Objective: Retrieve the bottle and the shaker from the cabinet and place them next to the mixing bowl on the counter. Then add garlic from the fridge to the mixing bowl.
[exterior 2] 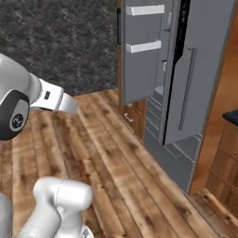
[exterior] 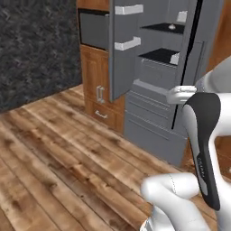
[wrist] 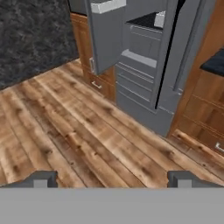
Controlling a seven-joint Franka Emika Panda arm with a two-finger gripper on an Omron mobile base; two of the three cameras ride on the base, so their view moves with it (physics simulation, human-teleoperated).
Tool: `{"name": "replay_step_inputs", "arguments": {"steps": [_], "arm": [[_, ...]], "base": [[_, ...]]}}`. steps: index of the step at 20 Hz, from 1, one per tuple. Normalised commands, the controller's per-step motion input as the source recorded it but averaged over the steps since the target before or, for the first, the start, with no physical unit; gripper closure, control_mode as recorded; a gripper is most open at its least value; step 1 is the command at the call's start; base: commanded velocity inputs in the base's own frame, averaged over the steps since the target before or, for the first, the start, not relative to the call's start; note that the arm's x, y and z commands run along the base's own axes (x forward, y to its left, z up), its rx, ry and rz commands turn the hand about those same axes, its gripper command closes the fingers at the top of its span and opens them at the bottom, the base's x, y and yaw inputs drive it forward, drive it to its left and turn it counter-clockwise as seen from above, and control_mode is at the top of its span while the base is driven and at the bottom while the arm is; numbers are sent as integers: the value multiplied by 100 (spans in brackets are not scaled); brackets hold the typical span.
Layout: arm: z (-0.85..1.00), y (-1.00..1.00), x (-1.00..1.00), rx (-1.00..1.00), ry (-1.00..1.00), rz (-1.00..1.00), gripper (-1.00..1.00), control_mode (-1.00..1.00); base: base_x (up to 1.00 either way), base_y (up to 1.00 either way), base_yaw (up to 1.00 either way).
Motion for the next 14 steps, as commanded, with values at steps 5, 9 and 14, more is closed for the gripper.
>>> {"name": "replay_step_inputs", "arguments": {"steps": [5,9,14], "arm": [[0,0,0,0,0,0,-100,100],[0,0,0,0,0,0,-100,100],[0,0,0,0,0,0,-100,100]], "base": [[87,84,-63],[84,100,-38],[75,97,-44]]}}
